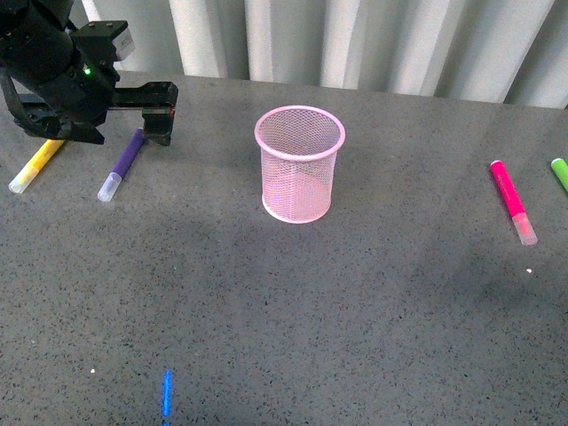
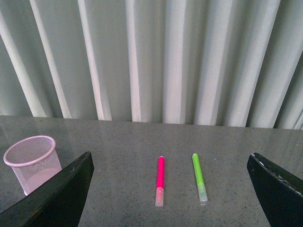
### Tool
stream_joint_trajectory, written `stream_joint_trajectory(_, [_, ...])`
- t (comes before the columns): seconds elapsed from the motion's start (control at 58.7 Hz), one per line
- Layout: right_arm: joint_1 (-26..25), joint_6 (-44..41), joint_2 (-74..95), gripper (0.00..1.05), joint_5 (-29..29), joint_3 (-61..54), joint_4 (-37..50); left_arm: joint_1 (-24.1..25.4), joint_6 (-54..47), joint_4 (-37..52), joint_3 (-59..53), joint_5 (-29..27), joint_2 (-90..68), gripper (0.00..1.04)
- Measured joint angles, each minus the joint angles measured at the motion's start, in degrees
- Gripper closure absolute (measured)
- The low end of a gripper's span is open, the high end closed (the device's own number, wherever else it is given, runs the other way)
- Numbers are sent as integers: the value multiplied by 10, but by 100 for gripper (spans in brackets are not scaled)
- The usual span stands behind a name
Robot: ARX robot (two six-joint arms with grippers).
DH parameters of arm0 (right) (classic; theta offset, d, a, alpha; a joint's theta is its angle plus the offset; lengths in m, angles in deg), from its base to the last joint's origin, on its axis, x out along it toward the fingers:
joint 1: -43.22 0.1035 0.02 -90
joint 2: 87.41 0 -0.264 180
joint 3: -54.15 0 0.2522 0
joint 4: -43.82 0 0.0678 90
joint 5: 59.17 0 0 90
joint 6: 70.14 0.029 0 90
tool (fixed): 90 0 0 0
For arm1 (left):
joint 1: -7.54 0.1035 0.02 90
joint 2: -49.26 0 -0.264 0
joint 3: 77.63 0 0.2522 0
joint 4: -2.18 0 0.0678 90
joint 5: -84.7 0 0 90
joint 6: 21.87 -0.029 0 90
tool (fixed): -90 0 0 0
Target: Insert purple and pink pens into pink cup
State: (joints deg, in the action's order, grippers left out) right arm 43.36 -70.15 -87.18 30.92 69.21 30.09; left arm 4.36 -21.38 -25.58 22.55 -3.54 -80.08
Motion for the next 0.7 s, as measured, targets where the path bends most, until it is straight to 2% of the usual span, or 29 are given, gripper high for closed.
stream_joint_trajectory(0.698, [0, 0, 0, 7, 0, 0, 0, 9, -7, -28, 77, -18, -69, 7])
